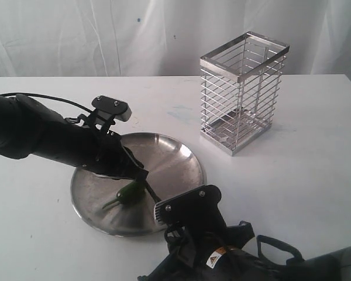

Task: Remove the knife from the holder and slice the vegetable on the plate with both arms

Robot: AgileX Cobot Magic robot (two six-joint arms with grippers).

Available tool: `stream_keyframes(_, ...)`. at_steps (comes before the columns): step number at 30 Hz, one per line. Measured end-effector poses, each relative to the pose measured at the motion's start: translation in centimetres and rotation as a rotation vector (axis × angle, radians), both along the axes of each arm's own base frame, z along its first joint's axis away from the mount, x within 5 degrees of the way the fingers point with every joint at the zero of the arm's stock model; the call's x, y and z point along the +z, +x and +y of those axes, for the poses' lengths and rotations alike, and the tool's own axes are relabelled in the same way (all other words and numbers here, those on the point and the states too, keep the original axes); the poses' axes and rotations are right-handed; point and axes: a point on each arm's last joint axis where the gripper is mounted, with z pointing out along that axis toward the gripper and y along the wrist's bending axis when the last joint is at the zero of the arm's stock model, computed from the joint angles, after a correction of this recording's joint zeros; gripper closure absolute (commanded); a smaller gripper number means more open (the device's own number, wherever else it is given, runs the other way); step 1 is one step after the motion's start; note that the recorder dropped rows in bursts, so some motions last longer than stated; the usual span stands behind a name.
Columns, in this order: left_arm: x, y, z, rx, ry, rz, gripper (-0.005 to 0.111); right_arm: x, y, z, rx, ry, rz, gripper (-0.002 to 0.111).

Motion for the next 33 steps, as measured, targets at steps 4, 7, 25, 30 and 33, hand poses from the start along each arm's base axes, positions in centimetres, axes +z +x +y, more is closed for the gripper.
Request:
stream_keyframes(4,0.0,0.0,0.0,-0.001,0.001,-0.001,0.107,0.1,0.0,0.0,0.004,0.002,-0.008,0.108)
stream_keyframes(7,0.0,0.0,0.0,-0.003,0.002,-0.002,0.107,0.6,0.0,0.0,0.015,0.005,-0.025,0.108)
stream_keyframes(25,0.0,0.0,0.0,-0.003,0.002,-0.002,0.107,0.4,0.0,0.0,0.030,-0.012,-0.026,0.108)
stream_keyframes(30,0.0,0.0,0.0,-0.003,0.002,-0.002,0.107,0.5,0.1,0.1,0.030,-0.007,-0.030,0.108)
stream_keyframes(33,0.0,0.0,0.0,-0.003,0.002,-0.002,0.107,0.5,0.1,0.1,0.030,-0.007,-0.030,0.108)
